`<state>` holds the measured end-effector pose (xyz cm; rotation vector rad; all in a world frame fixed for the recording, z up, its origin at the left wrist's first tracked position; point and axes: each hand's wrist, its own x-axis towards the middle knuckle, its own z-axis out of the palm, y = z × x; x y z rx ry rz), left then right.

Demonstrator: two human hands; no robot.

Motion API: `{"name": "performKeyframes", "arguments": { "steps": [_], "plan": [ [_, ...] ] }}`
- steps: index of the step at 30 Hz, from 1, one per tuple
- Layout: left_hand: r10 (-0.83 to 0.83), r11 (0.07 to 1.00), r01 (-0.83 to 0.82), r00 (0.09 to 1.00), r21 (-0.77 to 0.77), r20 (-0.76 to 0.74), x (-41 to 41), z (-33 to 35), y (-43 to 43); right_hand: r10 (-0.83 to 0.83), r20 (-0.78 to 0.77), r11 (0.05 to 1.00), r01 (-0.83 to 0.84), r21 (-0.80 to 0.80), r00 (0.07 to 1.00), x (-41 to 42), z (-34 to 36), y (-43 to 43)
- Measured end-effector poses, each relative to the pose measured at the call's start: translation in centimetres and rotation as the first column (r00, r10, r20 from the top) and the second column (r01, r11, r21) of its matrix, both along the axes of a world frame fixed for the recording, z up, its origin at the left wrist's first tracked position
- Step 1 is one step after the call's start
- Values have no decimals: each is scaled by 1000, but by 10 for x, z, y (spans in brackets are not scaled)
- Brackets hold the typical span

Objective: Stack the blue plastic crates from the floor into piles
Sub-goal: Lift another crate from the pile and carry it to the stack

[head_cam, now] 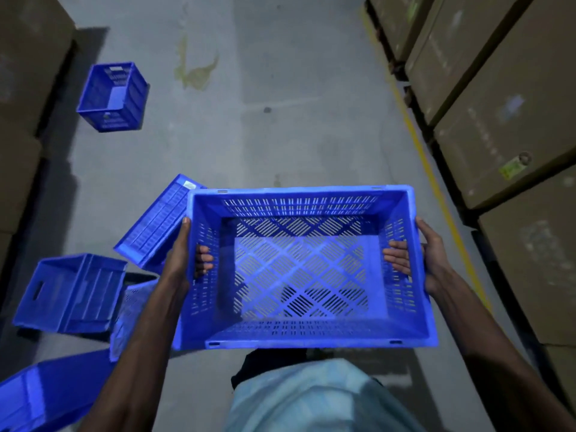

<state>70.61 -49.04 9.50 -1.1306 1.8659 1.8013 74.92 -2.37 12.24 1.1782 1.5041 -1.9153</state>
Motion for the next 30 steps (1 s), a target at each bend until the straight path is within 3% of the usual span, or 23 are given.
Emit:
{"name": "performKeyframes", "arguments": {
  "steps": [8,15,30],
  "plan": [
    [-33,999,34,999,19,-28,-226,40,26,-40,-81,999,37,-37,996,-213,33,28],
    [-16,1000,16,1000,13,-26,-407,34,50,-25,-84,999,21,-43,996,-406,28,55],
    [174,984,-172,984,39,-36,-773,57,72,187,-83,980,-191,-45,979,-863,49,83]
  ]
}}
